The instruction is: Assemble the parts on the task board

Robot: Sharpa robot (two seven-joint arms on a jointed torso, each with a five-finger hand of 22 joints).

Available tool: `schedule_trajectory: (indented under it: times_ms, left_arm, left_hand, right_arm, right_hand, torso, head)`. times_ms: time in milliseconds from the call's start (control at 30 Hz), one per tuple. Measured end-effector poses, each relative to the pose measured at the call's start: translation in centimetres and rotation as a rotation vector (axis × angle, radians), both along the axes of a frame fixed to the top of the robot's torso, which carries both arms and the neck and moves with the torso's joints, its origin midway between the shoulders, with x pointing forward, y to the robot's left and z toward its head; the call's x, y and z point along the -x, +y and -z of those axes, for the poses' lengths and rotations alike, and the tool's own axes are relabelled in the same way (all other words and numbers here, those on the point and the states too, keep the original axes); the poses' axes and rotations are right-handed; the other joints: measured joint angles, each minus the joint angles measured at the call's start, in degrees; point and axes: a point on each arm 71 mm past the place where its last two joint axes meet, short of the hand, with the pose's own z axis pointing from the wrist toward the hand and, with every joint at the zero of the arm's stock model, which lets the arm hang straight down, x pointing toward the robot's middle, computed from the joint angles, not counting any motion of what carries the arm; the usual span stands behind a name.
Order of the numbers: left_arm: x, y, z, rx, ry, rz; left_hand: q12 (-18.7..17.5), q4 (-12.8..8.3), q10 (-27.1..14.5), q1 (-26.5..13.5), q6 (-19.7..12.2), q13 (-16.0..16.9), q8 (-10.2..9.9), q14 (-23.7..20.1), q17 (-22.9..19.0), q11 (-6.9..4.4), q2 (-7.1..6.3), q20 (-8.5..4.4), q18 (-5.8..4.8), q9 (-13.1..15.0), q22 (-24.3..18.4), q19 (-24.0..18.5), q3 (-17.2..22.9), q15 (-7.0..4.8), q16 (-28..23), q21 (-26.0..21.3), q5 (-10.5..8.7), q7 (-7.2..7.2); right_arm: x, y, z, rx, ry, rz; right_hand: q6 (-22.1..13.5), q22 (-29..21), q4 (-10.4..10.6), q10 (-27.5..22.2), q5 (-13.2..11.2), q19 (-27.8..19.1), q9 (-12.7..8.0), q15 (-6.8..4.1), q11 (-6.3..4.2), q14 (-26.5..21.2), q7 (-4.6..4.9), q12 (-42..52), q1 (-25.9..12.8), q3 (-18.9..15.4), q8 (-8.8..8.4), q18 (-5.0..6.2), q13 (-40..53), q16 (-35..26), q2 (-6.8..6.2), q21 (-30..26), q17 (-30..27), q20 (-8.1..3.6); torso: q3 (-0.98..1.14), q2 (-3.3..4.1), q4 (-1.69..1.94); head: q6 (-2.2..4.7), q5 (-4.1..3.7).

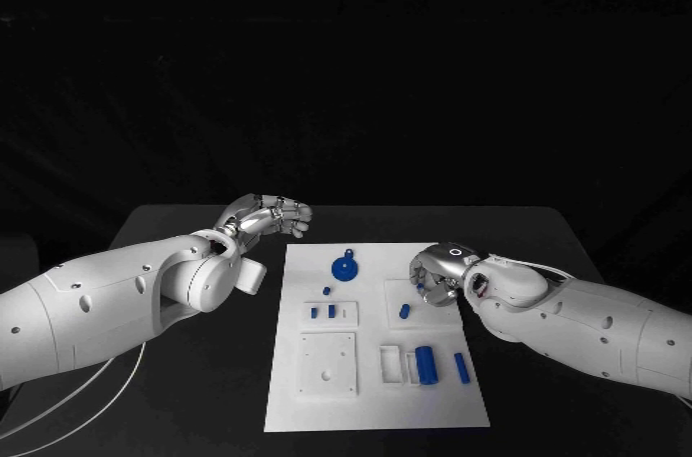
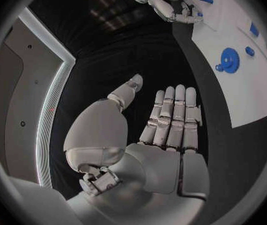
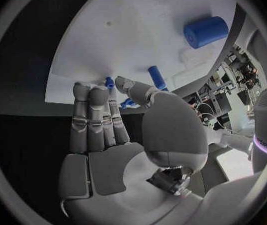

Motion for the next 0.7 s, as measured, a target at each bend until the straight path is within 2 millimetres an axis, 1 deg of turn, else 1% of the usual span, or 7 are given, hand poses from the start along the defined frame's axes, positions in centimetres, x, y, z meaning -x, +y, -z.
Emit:
schedule_trajectory:
  times_ms: [100, 267, 300, 400, 433, 500, 700]
  left_arm:
    - [0.03, -0.02, 0.0, 0.0, 0.001, 0.001]
    - [0.07, 0.16, 0.0, -0.001, 0.002, -0.001]
    - [0.07, 0.17, 0.0, -0.001, 0.003, -0.002]
    - [0.07, 0.18, 0.0, -0.001, 0.003, -0.002]
    - [0.07, 0.19, 0.0, -0.001, 0.002, -0.002]
    - [0.07, 0.24, 0.0, -0.001, 0.003, -0.003]
    - [0.06, 0.33, 0.01, -0.002, 0.003, -0.005]
  left_hand:
    - [0.0, 0.0, 0.0, 0.0, 0.0, 0.0, 0.0, 0.0, 0.0, 0.0, 0.0, 0.0, 0.0, 0.0, 0.0, 0.0, 0.0, 0.0, 0.0, 0.0, 0.0, 0.0]
    - [0.0, 0.0, 0.0, 0.0, -0.2, -0.1, 0.0, 0.2, 0.1, 0.0, 0.0, 0.2, 0.0, 0.0, 0.1, -0.2, 0.0, 0.2, 0.0, 0.0, 0.0, 0.21]
    - [0.0, 0.0, 0.0, 0.0, -0.2, -0.1, 0.0, 0.2, 0.1, 0.0, 0.0, 0.2, 0.0, 0.0, 0.1, -0.2, 0.0, 0.2, 0.0, 0.0, 0.0, 0.21]
    - [0.0, 0.0, 0.0, 0.0, -0.2, -0.1, 0.0, 0.2, 0.1, 0.0, 0.0, 0.2, -0.01, 0.0, 0.1, -0.2, 0.0, 0.2, 0.0, 0.0, 0.0, 0.21]
    - [0.0, 0.0, 0.0, 0.0, -0.2, -0.1, 0.0, 0.2, 0.1, 0.0, 0.0, 0.2, -0.01, 0.0, 0.1, -0.2, 0.0, 0.2, 0.0, 0.0, 0.0, 0.21]
    - [0.0, 0.0, 0.0, 0.0, -0.2, -0.1, 0.0, 0.2, 0.1, 0.0, 0.0, 0.2, -0.01, 0.0, 0.1, -0.2, 0.0, 0.2, 0.0, 0.0, 0.0, 0.21]
    - [0.0, 0.0, 0.0, 0.0, -0.2, -0.2, 0.0, 0.2, 0.1, 0.0, 0.0, 0.2, -0.24, 0.0, 0.1, -0.2, 0.0, 0.2, 0.0, 0.0, 0.0, 0.21]
  right_arm:
    - [0.03, 0.09, 0.1, 0.011, -0.011, -0.001]
    - [0.12, 0.28, 0.27, 0.037, -0.037, -0.005]
    - [0.14, 0.34, 0.29, 0.044, -0.043, -0.006]
    - [0.18, 0.49, 0.31, 0.065, -0.058, -0.011]
    - [0.2, 0.51, 0.32, 0.07, -0.062, -0.012]
    - [0.25, 0.55, 0.34, 0.079, -0.067, -0.015]
    - [0.4, 0.69, 0.37, 0.095, -0.081, -0.024]
  right_hand:
    - [0.5, 0.3, -0.2, 0.5, 0.0, 0.2, 0.2, -0.04, -0.11, 0.2, -0.28, 0.2, 0.1, 0.2, 0.31, -0.01, 0.2, 0.4, 0.07, 0.4, 0.4, -0.17]
    - [0.9, 0.7, -0.7, 1.5, 0.0, 0.2, 0.4, -0.32, -1.12, 0.0, -0.51, -0.2, 0.2, 0.7, 0.37, -0.02, 0.5, 0.7, 0.23, 0.6, 0.8, -0.17]
    - [1.0, 0.7, -0.9, 1.6, 0.0, 0.2, 0.4, -0.38, -1.03, -0.1, -0.6, -0.2, 0.2, 0.9, 0.37, -0.02, 0.6, 0.7, 0.22, 0.7, 0.8, -0.16]
    - [1.2, 0.8, -1.3, 2.4, 0.0, 0.2, 0.4, -0.48, -1.4, -0.2, -0.72, -0.6, 0.4, 1.3, 0.37, -0.03, 0.7, 0.7, 0.01, 0.7, 0.9, -0.16]
    - [1.3, 0.9, -1.5, 2.7, 0.0, 0.2, 0.4, -0.5, -1.14, -0.2, -0.69, -0.8, 0.7, 1.5, 0.37, -0.03, 0.7, 0.7, -0.25, 0.7, 1.0, -0.16]
    - [1.4, 1.0, -1.8, 2.7, 0.0, 0.2, 0.4, -0.51, -1.13, -0.2, -0.59, -1.0, 0.8, 1.5, 0.37, -0.03, 0.8, 0.7, -0.31, 0.7, 1.0, -0.16]
    - [2.8, 1.3, -2.5, 3.7, 0.0, 0.5, 0.6, -0.51, -1.47, -0.2, -1.23, -1.4, 0.8, 1.3, 0.9, -0.02, 1.1, 1.3, -0.31, 1.2, 1.4, 0.13]
  torso:
    - [-0.03, 0.0, 0.02]
    - [-0.07, -0.01, 0.0]
    - [-0.07, -0.01, 0.0]
    - [-0.07, -0.01, 0.0]
    - [-0.07, -0.01, 0.01]
    - [-0.07, -0.03, 0.02]
    - [-0.03, -0.04, -0.03]
  head:
    - [-0.1, -0.01]
    - [-0.29, 0.03]
    - [-0.31, 0.03]
    - [-0.35, -0.07]
    - [-0.36, -0.1]
    - [-0.38, -0.16]
    - [-0.38, -0.25]
